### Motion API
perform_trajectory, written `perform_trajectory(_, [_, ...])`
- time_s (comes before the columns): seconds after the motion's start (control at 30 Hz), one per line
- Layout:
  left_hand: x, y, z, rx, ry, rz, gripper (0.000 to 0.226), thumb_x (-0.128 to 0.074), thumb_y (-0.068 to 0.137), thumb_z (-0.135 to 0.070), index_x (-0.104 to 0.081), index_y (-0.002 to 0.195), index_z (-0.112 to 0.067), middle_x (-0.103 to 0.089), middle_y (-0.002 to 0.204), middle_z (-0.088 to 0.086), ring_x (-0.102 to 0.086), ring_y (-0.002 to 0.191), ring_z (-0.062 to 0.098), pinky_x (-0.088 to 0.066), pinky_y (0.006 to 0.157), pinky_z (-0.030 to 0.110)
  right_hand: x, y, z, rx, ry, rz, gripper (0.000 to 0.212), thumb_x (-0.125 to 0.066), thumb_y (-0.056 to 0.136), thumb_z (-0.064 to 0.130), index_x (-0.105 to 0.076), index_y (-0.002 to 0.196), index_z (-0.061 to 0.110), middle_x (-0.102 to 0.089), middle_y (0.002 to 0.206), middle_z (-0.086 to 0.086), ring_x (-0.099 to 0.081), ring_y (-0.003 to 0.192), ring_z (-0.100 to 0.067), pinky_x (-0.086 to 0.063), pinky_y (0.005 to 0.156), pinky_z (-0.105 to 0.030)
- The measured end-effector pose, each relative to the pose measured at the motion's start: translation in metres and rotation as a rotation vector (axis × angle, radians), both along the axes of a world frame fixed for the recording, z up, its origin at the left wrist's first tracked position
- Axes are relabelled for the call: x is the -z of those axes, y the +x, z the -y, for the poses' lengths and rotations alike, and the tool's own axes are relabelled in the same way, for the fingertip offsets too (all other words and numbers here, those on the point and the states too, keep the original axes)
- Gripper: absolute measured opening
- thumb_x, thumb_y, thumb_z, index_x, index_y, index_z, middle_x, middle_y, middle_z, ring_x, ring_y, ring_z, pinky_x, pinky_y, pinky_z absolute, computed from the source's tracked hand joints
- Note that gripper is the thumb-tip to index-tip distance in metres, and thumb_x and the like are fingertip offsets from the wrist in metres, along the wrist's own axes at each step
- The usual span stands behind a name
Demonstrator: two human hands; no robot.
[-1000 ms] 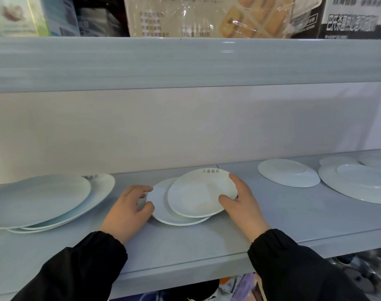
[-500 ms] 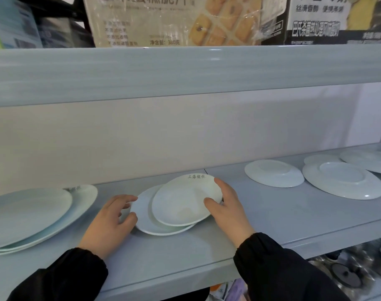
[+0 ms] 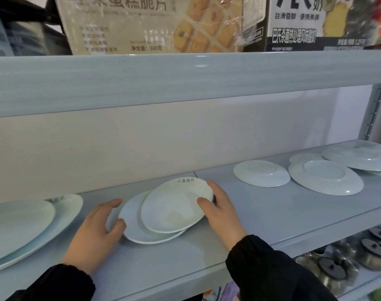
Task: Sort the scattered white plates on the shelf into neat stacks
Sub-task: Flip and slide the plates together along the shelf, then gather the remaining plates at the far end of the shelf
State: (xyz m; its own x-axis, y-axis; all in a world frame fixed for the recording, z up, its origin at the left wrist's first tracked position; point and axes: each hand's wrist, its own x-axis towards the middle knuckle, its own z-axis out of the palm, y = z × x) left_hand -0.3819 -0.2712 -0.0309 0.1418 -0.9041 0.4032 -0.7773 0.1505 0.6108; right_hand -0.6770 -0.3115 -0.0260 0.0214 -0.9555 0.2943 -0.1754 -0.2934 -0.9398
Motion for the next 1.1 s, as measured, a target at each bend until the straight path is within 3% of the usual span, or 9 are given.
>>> perform_trajectory(0.13, [-0.003,-0.005,-0.002,0.026,-0.027,-0.010,0.049,-0.059,0.089,-0.025,-0.049,0.136,-0.033,-0.048,0.131,-0.015,-0.041,0.122,0.005,-0.035,0.099,0.029,0.000,-0.001,-0.002,0.015,0.014,-0.005,0.034,-0.055,0.085,0.025,-0.062,0.116,0.036,-0.063,0.116,0.007,-0.057,0.114,-0.014,-0.049,0.094,-0.033])
perform_trajectory(0.23, [-0.003,-0.007,-0.003,0.044,-0.042,-0.010,0.048,-0.059,0.090,-0.021,-0.049,0.137,-0.029,-0.047,0.128,-0.015,-0.037,0.116,-0.001,-0.032,0.097,0.024,0.000,0.000,-0.005,0.031,0.022,0.011,0.039,-0.056,0.091,0.018,-0.063,0.108,0.052,-0.065,0.114,0.020,-0.057,0.112,-0.002,-0.048,0.095,-0.029])
perform_trajectory(0.33, [-0.003,-0.006,-0.004,0.052,-0.055,-0.021,0.047,-0.060,0.089,-0.019,-0.051,0.135,-0.027,-0.048,0.127,-0.015,-0.037,0.117,-0.002,-0.031,0.097,0.023,-0.002,-0.002,-0.008,0.043,0.062,0.036,0.056,-0.056,0.095,0.010,-0.063,0.089,0.065,-0.066,0.096,0.035,-0.058,0.096,0.015,-0.046,0.084,-0.017])
perform_trajectory(0.37, [-0.003,-0.005,-0.004,0.055,-0.061,-0.021,0.047,-0.060,0.089,-0.019,-0.052,0.134,-0.026,-0.049,0.127,-0.015,-0.038,0.118,0.000,-0.030,0.098,0.023,-0.002,-0.002,-0.009,0.056,0.084,0.052,0.055,-0.056,0.095,0.011,-0.064,0.092,0.065,-0.065,0.097,0.035,-0.058,0.096,0.014,-0.045,0.084,-0.016])
perform_trajectory(0.43, [-0.002,-0.005,-0.006,0.066,-0.073,-0.010,0.047,-0.061,0.087,-0.018,-0.053,0.133,-0.025,-0.051,0.129,-0.014,-0.040,0.124,0.007,-0.031,0.100,0.024,0.000,-0.001,-0.011,0.097,0.116,0.097,0.043,-0.057,0.096,0.018,-0.060,0.123,0.051,-0.059,0.119,0.028,-0.053,0.112,0.007,-0.040,0.093,-0.019])
perform_trajectory(0.53, [-0.003,-0.004,-0.009,0.085,-0.081,-0.023,0.047,-0.060,0.087,-0.022,-0.053,0.133,-0.029,-0.052,0.131,-0.013,-0.038,0.125,0.005,-0.031,0.101,0.024,-0.001,0.000,-0.014,0.141,0.116,0.104,0.053,-0.059,0.096,0.024,-0.044,0.147,0.028,-0.049,0.139,0.012,-0.045,0.127,-0.004,-0.035,0.101,-0.026])
perform_trajectory(0.67, [-0.003,0.000,-0.008,0.117,-0.121,-0.018,0.046,-0.055,0.086,-0.031,-0.054,0.132,-0.029,-0.052,0.131,-0.013,-0.036,0.123,0.001,-0.031,0.099,0.024,-0.004,0.004,-0.018,0.236,0.074,0.076,0.051,-0.059,0.096,0.028,-0.046,0.146,0.031,-0.050,0.144,0.003,-0.046,0.130,-0.007,-0.036,0.107,-0.031])
perform_trajectory(0.87, [-0.005,0.004,-0.012,0.170,-0.158,-0.014,0.051,-0.048,0.083,-0.038,-0.054,0.133,-0.026,-0.051,0.129,-0.014,-0.036,0.126,0.006,-0.031,0.098,0.025,-0.004,-0.005,-0.028,0.337,0.032,0.105,0.044,-0.055,0.099,0.028,-0.049,0.142,0.030,-0.048,0.139,0.012,-0.045,0.128,-0.004,-0.031,0.099,-0.022])
perform_trajectory(1.1, [-0.008,0.002,-0.017,0.183,-0.133,-0.007,0.044,-0.058,0.088,-0.027,-0.054,0.131,-0.031,-0.053,0.130,-0.012,-0.038,0.121,0.001,-0.036,0.098,0.028,-0.001,-0.085,-0.037,0.408,0.039,-0.245,0.053,-0.060,0.095,0.035,-0.044,0.146,0.034,-0.042,0.150,0.006,-0.040,0.136,-0.010,-0.033,0.111,-0.031])
